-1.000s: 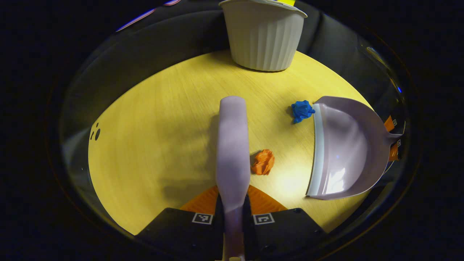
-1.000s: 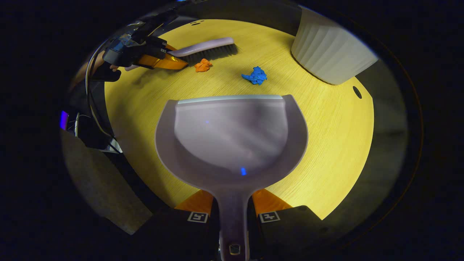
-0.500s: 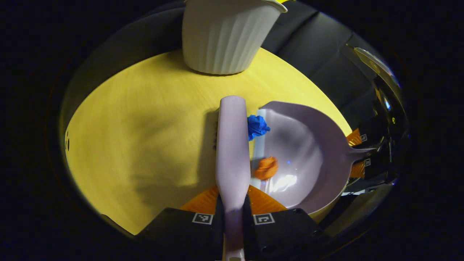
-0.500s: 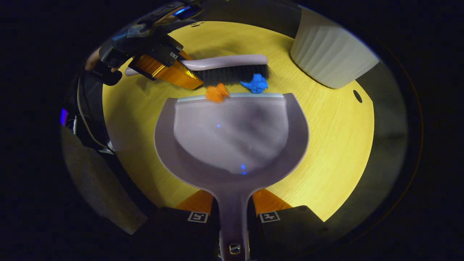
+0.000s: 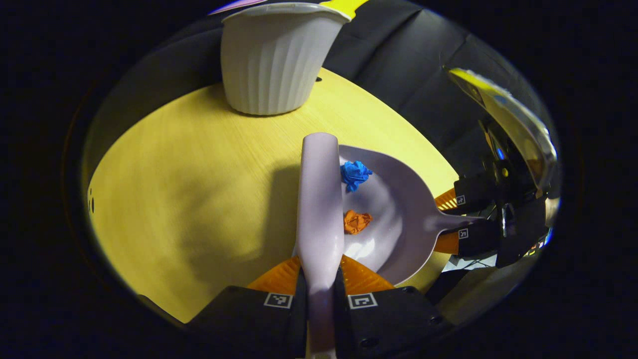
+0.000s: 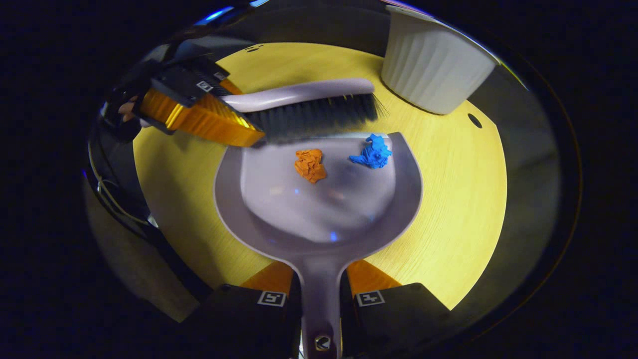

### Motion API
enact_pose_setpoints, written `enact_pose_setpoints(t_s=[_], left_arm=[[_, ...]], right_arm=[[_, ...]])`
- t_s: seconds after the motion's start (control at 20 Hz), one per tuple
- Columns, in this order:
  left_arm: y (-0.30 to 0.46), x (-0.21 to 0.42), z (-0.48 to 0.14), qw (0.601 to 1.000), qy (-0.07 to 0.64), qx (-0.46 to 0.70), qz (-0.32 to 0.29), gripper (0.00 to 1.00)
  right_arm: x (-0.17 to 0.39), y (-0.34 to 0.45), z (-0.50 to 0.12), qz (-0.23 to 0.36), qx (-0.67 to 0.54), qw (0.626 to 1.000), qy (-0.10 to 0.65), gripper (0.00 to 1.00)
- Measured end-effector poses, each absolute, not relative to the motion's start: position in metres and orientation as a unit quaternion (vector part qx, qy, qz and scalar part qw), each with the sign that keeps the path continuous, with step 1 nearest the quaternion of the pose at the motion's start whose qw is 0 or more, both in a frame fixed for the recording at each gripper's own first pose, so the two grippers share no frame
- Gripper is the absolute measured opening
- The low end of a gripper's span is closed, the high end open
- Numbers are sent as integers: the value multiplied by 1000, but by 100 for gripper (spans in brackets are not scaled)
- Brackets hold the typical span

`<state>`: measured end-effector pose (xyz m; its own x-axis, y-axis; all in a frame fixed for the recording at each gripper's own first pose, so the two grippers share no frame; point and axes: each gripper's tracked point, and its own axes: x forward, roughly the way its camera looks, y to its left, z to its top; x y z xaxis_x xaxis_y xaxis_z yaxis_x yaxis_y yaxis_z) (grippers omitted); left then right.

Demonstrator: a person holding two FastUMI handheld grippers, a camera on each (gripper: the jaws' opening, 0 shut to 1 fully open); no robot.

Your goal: Pick up the small broom and dustpan from the desktop, sweep the trash into the dustpan with the broom, and then empty the trash into the garbage bin.

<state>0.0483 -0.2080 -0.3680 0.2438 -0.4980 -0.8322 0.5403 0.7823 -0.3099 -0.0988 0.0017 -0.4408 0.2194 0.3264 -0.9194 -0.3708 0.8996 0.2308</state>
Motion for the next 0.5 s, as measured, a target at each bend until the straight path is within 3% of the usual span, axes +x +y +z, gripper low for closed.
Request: enact_pose_setpoints(t_s=[0.15,0.5], left_arm=[[-204,42,-360,816,488,34,-307,26],[-188,24,-369,840,473,15,-267,26]], right_arm=[[-94,1,-445,185,2,796,577,33],[-79,-8,-427,89,25,823,561,36]])
